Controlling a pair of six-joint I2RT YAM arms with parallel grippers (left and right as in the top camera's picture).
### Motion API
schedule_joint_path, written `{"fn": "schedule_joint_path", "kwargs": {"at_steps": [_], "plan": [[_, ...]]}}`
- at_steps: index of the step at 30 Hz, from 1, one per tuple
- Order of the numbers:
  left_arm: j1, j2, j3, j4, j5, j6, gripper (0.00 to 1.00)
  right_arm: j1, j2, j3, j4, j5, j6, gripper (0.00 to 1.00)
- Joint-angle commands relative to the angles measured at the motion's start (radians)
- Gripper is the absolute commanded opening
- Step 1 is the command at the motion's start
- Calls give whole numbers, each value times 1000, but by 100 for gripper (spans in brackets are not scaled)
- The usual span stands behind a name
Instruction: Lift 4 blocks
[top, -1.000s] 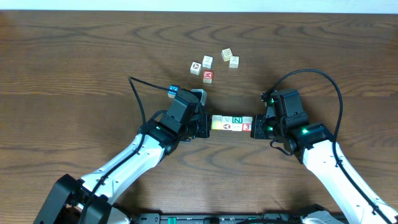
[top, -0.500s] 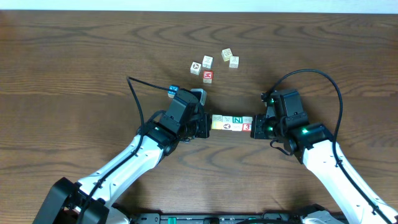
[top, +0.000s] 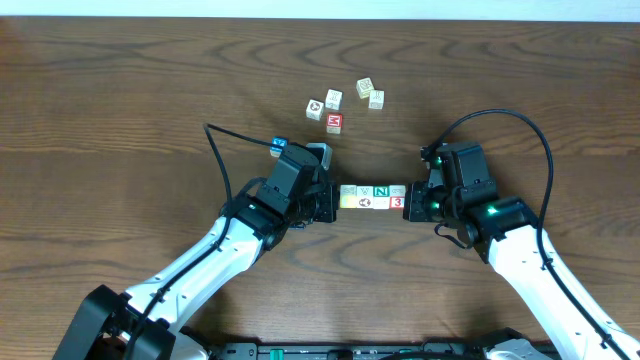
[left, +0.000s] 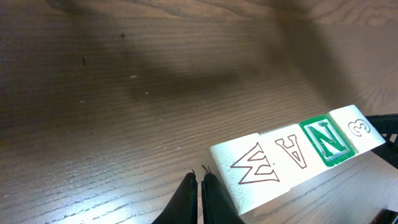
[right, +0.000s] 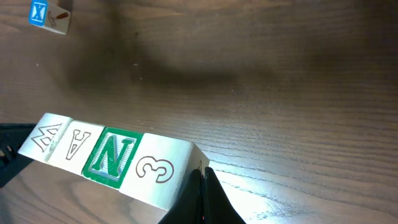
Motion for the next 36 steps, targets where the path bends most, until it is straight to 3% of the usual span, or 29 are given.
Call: {"fn": "schedule_joint_path", "kwargs": {"at_steps": [1, 36], "plan": [[-30, -21, 61, 27, 145, 14, 7, 37, -17, 36, 16, -201, -6, 1], [-30, -21, 61, 22, 145, 13, 7, 37, -16, 36, -11, -200, -6, 1]]}}
